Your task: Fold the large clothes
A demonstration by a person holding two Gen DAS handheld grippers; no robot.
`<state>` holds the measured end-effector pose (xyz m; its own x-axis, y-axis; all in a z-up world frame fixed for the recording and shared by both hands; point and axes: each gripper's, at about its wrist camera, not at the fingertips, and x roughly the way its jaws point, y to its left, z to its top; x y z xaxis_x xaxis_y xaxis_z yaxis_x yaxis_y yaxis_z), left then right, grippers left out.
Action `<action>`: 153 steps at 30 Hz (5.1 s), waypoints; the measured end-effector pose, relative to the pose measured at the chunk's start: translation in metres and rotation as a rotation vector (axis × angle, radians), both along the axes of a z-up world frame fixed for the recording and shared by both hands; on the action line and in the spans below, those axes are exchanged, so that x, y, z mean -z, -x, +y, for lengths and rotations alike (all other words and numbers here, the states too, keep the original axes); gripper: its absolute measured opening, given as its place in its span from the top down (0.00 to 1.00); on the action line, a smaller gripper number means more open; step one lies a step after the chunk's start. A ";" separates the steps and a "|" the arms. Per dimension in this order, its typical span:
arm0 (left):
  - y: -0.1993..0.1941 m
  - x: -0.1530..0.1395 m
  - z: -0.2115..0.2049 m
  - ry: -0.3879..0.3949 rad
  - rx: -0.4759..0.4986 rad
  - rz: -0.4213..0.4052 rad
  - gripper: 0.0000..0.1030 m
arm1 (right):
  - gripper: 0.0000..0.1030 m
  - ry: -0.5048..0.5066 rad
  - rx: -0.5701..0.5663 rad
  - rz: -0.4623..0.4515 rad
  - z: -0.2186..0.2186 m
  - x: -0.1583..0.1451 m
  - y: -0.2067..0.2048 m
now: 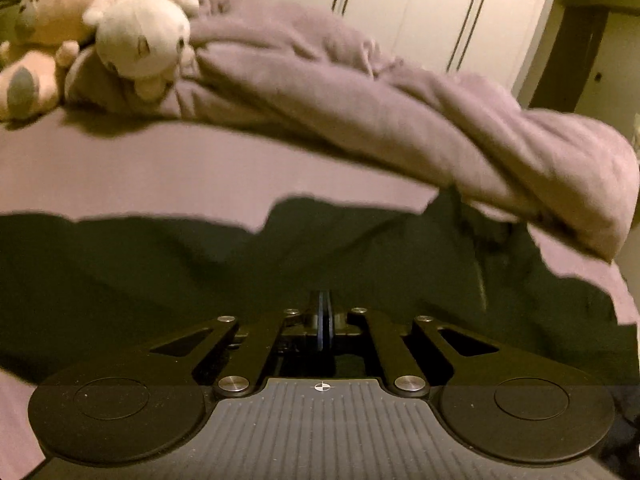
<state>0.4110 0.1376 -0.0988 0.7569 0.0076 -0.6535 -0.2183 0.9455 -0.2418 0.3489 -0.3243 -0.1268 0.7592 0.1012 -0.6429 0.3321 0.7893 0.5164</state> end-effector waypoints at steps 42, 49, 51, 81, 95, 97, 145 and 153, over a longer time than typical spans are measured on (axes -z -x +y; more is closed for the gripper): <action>-0.008 0.027 -0.056 -0.348 0.058 0.048 0.98 | 0.76 0.335 -0.335 0.028 0.090 0.000 -0.005; -0.008 0.048 -0.046 -0.341 0.059 0.088 0.96 | 0.76 0.440 -0.353 0.020 0.105 0.005 -0.005; -0.005 0.046 -0.042 -0.318 0.053 0.092 0.93 | 0.76 0.464 -0.363 0.016 0.107 0.007 -0.006; 0.162 0.064 0.323 0.512 -0.791 -0.102 0.41 | 0.75 0.209 -0.252 0.010 0.084 -0.018 0.087; 0.165 0.055 0.335 0.445 -0.793 -0.141 0.92 | 0.75 0.217 -0.218 0.038 0.088 -0.009 0.092; 0.157 0.036 0.318 0.422 -0.728 -0.177 0.92 | 0.75 0.205 -0.225 0.039 0.086 -0.011 0.093; 0.211 0.010 0.025 0.095 0.023 0.087 0.26 | 0.40 -0.382 -0.529 0.083 0.167 0.015 0.040; 0.205 0.005 0.026 0.066 -0.026 0.079 0.26 | 0.87 -0.341 -0.583 0.109 0.189 0.015 0.023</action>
